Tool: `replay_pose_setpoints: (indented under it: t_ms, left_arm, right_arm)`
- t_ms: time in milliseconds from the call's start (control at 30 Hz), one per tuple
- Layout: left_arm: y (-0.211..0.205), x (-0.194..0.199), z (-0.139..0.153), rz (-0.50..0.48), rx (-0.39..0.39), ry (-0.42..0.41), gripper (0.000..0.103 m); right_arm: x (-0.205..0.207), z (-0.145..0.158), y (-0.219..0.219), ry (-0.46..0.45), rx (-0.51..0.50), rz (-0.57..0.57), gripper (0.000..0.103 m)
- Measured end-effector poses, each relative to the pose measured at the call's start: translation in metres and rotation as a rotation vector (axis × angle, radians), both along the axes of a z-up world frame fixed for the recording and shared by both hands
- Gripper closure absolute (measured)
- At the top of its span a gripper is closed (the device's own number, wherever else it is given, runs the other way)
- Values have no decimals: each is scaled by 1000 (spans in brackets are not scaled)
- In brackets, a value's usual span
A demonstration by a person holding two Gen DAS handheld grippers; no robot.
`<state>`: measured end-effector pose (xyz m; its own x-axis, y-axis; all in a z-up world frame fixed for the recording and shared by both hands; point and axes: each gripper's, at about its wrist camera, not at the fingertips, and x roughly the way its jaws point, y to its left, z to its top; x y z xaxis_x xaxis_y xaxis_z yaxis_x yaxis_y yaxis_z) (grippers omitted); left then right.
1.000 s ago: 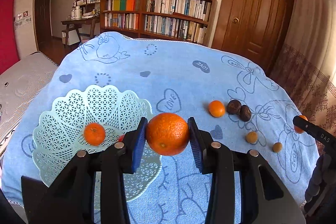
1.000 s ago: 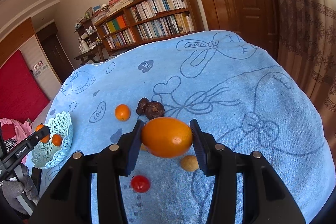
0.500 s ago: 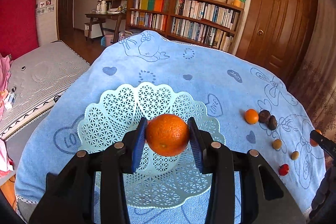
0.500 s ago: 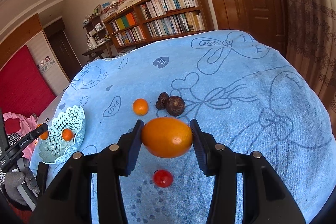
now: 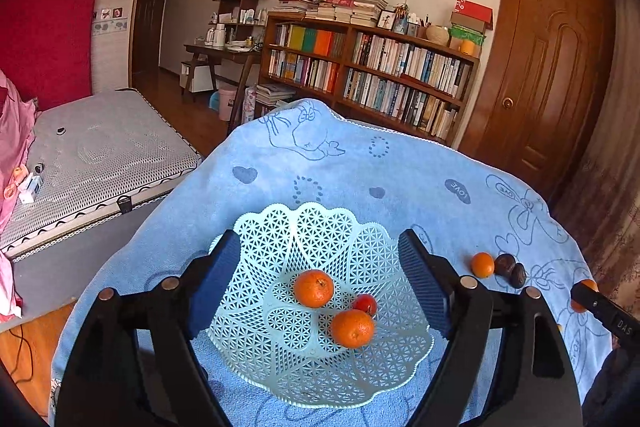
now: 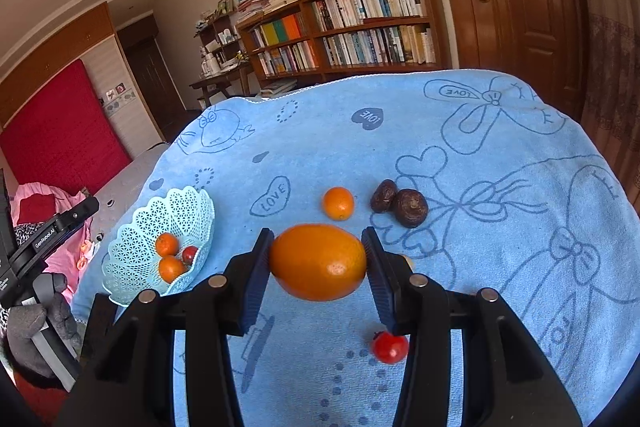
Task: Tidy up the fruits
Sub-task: 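Lower the held orange into the basket and open the right tool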
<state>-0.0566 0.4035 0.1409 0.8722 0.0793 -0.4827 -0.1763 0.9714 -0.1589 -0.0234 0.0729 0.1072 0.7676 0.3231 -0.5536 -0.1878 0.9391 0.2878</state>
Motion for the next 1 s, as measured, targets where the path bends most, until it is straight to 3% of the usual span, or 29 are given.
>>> replay_pose_setpoints:
  t_ms: [133,233,533,800,867,933,1000]
  left_arm:
    - [2,-5,8,4,7,-33,5]
    - [8,-7,15,13,5,-50,3]
    - [29,-18,31,86,5,-103,3]
    - [40,-24,38,102,0,-120,3]
    - [41,-23,37,102,-6,-119,3]
    - [42,-23,36,99,-14,-116,3]
    - [42,-23,36,98,-20,-116,3]
  right_arm:
    - [5,6,33,-1,-8,80,57]
    - [7,10,61,-1,-12,145,57]
    - [10,7,148,12,-39,320,57]
    - [7,-1,197,42,-40,413,57]
    - [6,1,199,32,-16,424,51]
    - [4,5,198,13,-1,420,39]
    - [4,7,193,5,-1,405,39]
